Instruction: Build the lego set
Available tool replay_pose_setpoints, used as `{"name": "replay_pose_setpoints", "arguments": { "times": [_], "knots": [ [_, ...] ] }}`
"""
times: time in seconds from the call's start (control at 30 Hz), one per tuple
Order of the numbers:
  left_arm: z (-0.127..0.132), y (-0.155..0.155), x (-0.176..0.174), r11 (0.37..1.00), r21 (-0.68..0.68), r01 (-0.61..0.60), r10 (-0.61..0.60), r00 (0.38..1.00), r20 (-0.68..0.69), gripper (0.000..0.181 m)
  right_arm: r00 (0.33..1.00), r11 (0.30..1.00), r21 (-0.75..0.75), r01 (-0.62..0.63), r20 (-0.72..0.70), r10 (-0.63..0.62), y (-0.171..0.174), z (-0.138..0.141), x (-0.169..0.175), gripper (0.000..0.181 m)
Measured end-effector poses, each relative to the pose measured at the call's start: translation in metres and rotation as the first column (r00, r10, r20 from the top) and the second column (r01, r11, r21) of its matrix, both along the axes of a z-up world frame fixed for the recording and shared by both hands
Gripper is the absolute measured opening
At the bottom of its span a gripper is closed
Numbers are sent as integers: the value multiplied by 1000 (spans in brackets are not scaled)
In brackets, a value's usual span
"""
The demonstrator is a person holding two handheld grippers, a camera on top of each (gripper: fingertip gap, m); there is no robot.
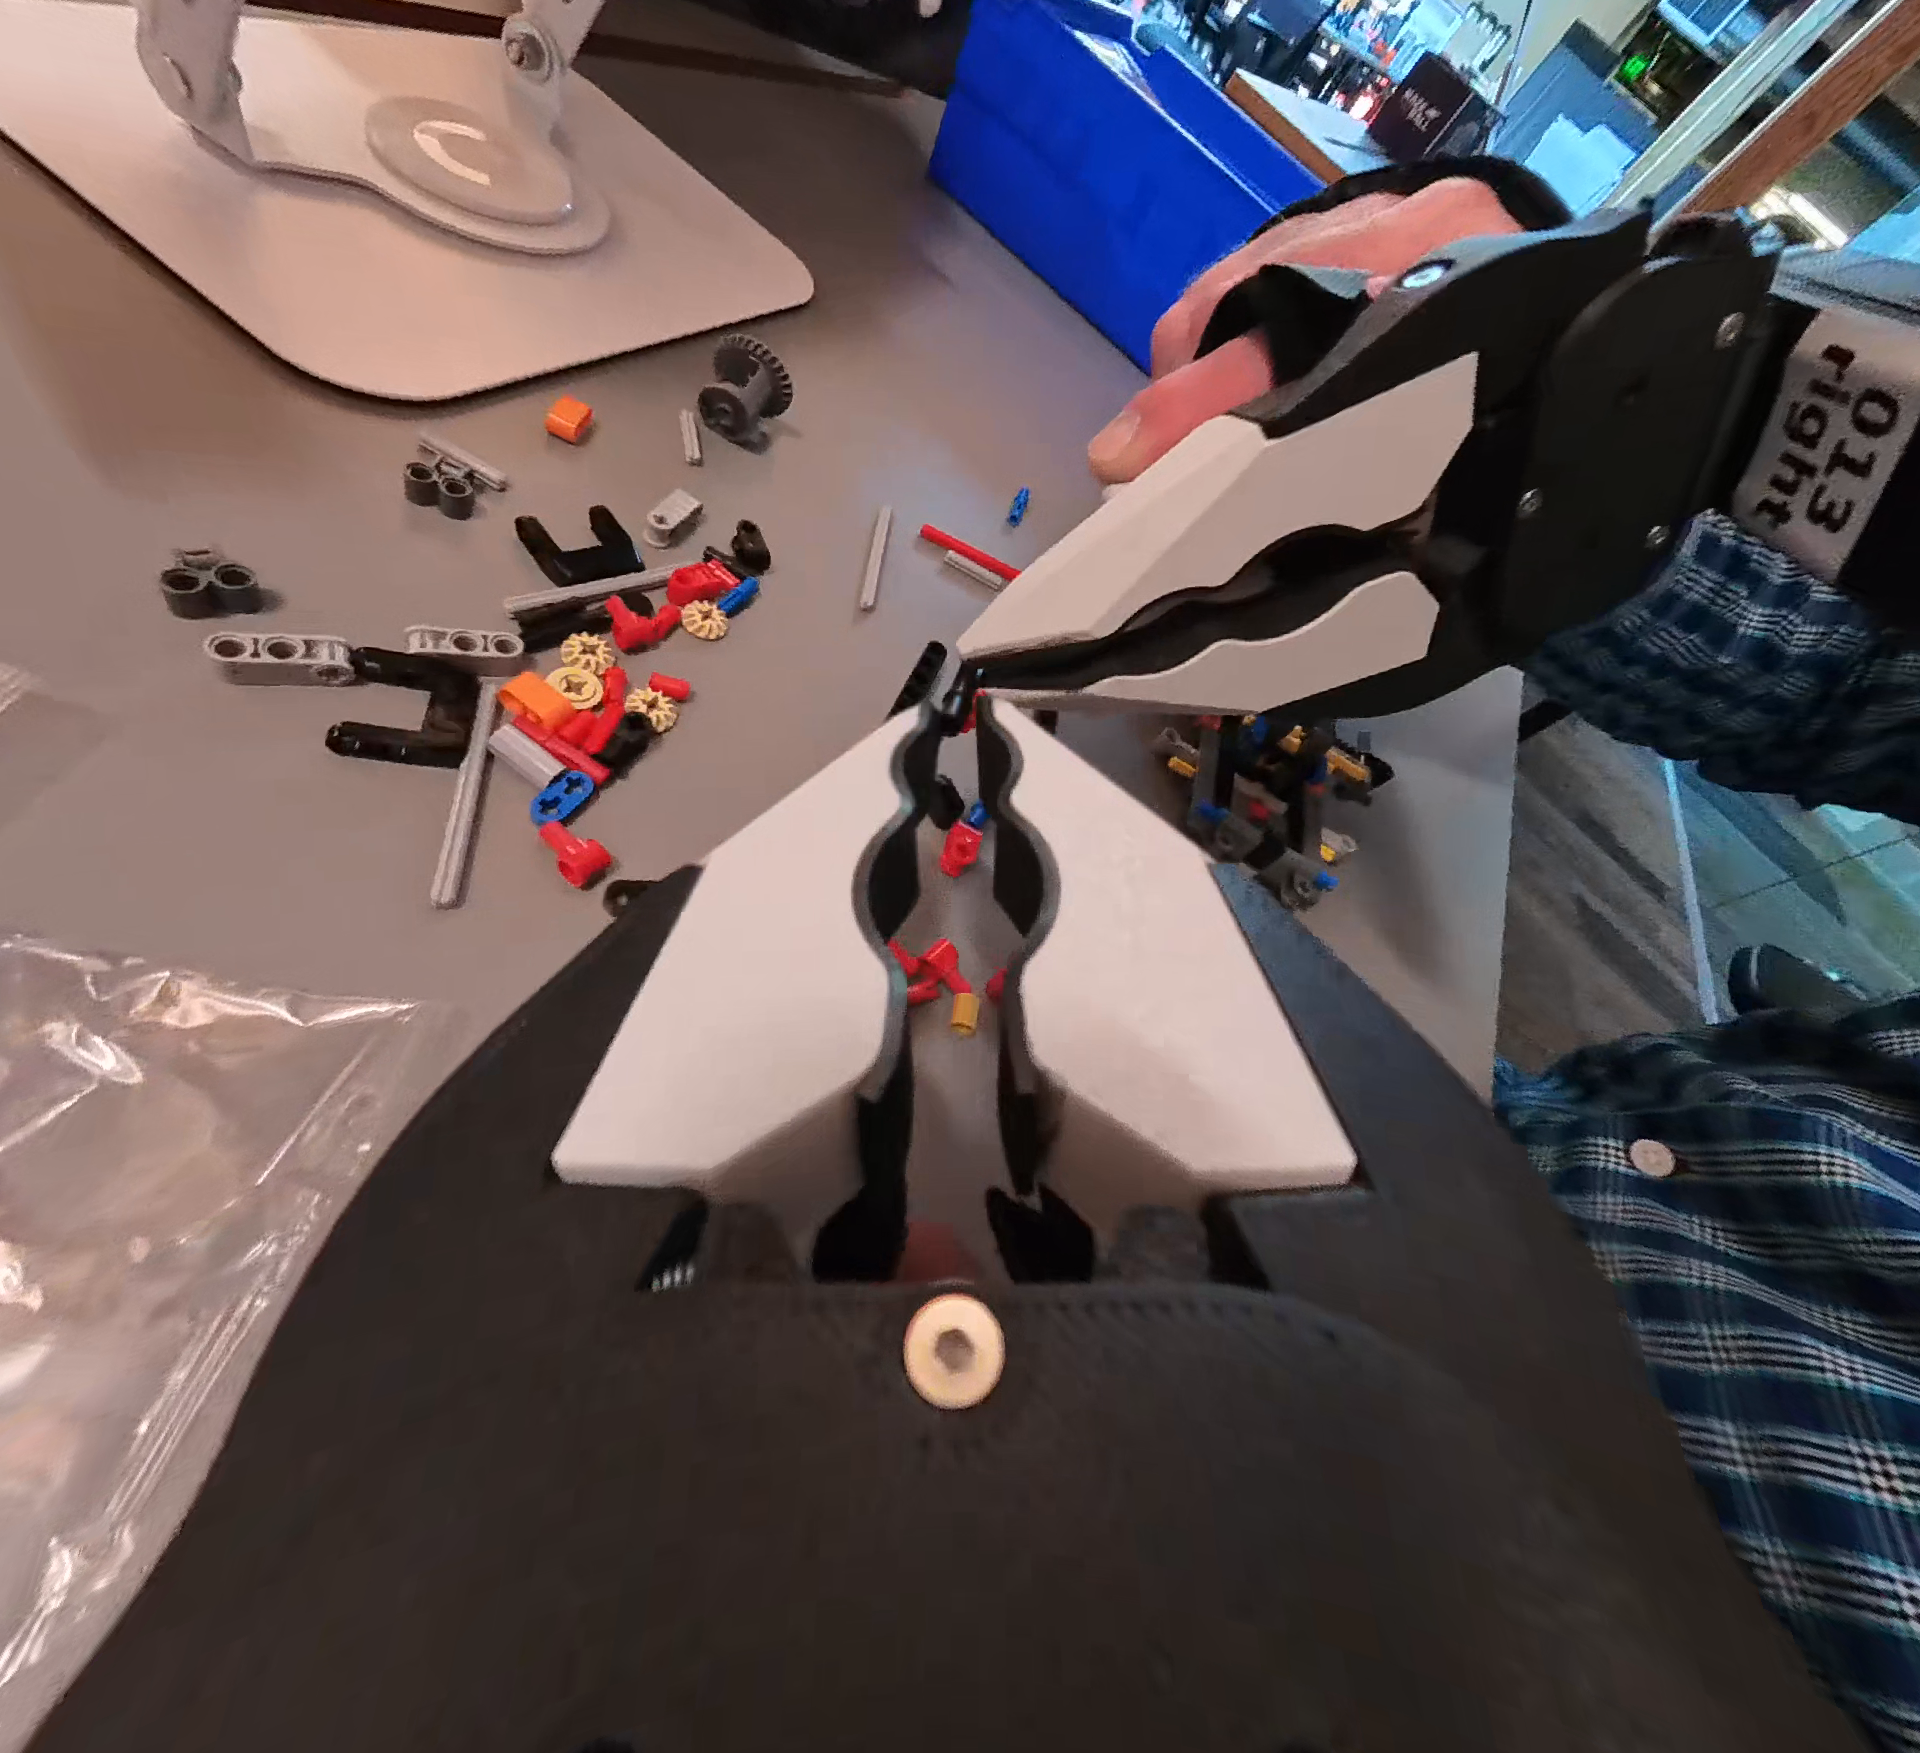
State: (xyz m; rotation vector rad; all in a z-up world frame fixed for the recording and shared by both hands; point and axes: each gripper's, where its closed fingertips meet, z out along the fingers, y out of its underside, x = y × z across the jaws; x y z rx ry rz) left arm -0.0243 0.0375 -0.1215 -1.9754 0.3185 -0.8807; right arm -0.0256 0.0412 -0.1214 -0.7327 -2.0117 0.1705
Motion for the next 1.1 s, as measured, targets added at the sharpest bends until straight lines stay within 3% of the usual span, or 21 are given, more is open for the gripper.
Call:
{"name": "replay_pose_setpoints", "arguments": {
  "times": [0.63,1.1],
  "knots": [
    [-9,14,-10,1000,-16,-27,28,998,51,2,997,997,30,68,35,-69,25,-10,7,7],
    [-5,-5,-27,999,11,-35,35,999,-26,2,991,993,-23,116,63,-114,29,-4,22,6]
  ]
}}
